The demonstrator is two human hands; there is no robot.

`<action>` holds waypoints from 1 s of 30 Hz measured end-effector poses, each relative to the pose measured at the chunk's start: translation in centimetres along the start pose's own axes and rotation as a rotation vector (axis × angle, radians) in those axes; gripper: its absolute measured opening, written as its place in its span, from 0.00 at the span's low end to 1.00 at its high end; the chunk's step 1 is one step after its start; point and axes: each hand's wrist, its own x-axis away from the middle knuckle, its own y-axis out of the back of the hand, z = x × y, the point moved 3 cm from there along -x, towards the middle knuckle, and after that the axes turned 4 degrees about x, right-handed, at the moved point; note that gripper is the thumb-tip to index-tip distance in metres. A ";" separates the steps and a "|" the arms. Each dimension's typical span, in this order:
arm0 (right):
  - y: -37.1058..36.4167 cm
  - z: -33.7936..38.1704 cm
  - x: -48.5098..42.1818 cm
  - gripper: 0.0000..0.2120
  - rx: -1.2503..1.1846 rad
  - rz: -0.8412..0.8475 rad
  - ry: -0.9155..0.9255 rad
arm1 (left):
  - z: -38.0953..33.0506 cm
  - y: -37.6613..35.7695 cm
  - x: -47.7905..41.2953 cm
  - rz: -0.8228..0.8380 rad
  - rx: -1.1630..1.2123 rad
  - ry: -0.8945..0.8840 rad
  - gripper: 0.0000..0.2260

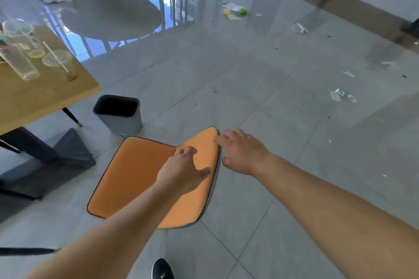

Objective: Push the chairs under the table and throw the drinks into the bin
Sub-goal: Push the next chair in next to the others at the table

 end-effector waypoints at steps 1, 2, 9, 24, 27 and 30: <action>-0.1 -0.6 -1.0 0.27 0.003 0.006 0.020 | -0.2 -0.2 -0.5 0.000 -0.002 0.016 0.37; -0.4 -1.2 -2.0 0.26 0.008 0.014 0.045 | -0.3 -0.4 -0.8 -0.001 -0.005 0.032 0.37; -3.5 -3.5 -7.5 0.28 0.044 0.163 0.307 | -0.4 -3.3 -0.9 0.014 0.010 0.226 0.38; -7.2 -1.1 -11.7 0.21 0.351 0.208 0.687 | 0.9 -9.9 3.5 0.024 0.068 0.600 0.27; -7.3 0.9 -11.9 0.20 0.327 0.204 0.686 | 2.6 -9.1 4.5 -0.007 0.061 0.617 0.24; -7.1 4.1 -11.8 0.20 0.288 0.195 0.676 | 5.4 -7.8 5.8 -0.017 0.069 0.642 0.25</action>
